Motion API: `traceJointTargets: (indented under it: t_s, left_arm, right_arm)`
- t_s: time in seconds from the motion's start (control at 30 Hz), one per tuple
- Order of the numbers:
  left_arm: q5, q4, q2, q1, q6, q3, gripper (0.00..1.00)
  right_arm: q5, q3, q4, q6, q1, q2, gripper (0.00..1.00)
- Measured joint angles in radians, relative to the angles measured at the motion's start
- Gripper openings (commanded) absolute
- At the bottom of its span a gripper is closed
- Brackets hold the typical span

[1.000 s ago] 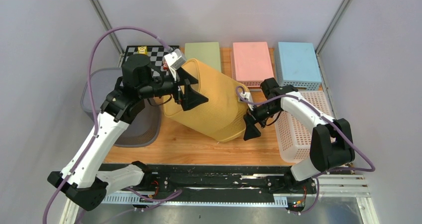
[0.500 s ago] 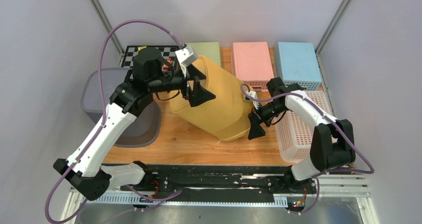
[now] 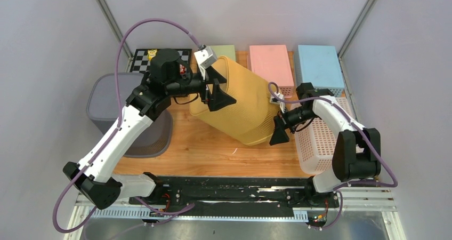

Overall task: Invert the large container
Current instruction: Turn the container upside down at the center of the board.

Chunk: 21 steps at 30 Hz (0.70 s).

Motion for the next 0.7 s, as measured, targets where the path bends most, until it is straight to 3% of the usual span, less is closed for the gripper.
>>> traceJointTargets:
  t_s: [0.37,0.7]
  left_arm:
    - [0.023,0.033,0.003,-0.023,-0.011,-0.006,1.0]
    - [0.023,-0.06,-0.051,-0.025,0.064,0.01,1.0]
  right_arm:
    - [-0.215,0.023,-0.08,-0.098,0.005,0.162,1.0]
    - [-0.348,0.124,-0.425,-0.466,0.076,0.361,1.0]
